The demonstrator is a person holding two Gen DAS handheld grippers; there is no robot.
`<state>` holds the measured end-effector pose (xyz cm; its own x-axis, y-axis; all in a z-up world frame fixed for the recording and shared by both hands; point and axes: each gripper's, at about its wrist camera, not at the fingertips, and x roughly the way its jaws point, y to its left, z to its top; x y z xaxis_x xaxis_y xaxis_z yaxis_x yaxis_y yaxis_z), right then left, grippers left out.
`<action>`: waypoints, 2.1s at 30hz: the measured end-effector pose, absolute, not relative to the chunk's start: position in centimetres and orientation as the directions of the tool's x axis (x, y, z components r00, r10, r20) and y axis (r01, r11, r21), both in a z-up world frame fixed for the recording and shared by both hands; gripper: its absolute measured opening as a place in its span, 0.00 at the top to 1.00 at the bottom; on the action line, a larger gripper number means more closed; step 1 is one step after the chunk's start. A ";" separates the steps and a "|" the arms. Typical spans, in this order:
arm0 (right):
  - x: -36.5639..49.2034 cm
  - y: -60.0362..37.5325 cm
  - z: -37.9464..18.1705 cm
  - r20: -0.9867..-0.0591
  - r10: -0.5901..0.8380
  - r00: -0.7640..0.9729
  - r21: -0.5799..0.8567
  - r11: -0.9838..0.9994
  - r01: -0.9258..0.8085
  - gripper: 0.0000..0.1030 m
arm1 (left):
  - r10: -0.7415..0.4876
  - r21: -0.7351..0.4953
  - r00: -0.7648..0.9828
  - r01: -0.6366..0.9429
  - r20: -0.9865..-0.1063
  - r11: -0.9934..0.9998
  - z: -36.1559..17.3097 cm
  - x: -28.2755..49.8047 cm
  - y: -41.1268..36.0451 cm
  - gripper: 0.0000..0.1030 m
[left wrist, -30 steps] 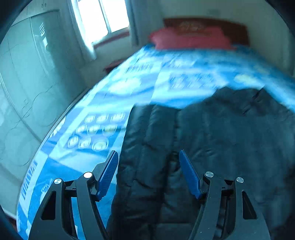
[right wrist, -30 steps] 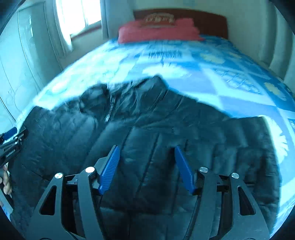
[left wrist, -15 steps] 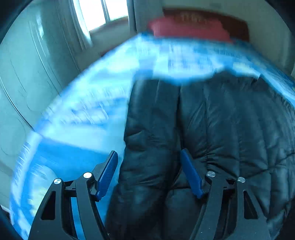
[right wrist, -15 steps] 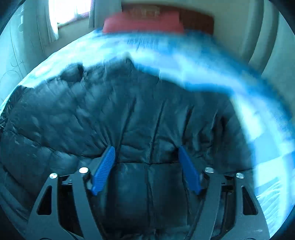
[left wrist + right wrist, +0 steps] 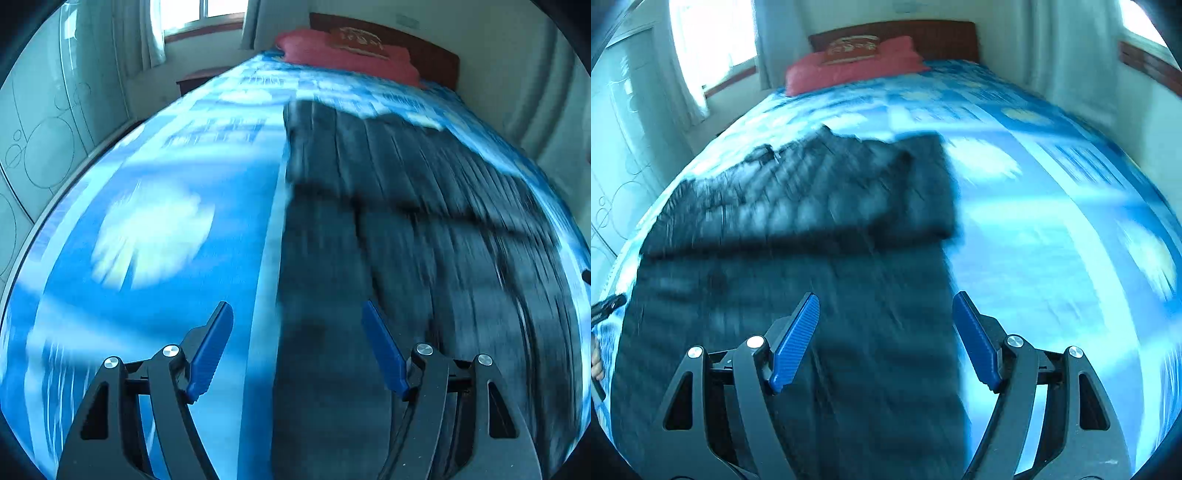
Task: Fold large clothes
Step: 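Grasp the jacket hem with both grippers, then lift the hem with both grippers and fold it toward the collar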
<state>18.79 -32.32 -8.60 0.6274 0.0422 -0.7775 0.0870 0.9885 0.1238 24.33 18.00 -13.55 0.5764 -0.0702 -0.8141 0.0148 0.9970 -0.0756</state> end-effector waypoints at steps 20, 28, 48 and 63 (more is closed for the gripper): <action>-0.3 -31.1 -14.1 -0.833 0.119 0.540 0.215 0.970 0.118 0.29 | -0.103 -0.292 0.561 -0.259 -0.821 0.921 -15.7 5.1 20.0 0.30; -1.5 -30.9 -14.1 -0.825 0.177 0.537 0.276 0.955 0.110 0.50 | -0.161 -0.377 0.564 -0.289 -0.810 0.880 -15.9 4.0 20.9 0.30; -2.1 -31.2 -13.7 -0.784 0.238 0.573 0.355 0.930 0.099 0.85 | -0.339 -0.515 0.563 -0.185 -0.753 0.837 -15.9 4.3 18.6 0.83; -7.2 -33.4 -6.7 -0.627 0.393 0.673 0.547 0.837 0.020 0.90 | -0.426 -0.617 0.645 -0.092 -0.635 0.781 -9.2 1.2 19.2 0.89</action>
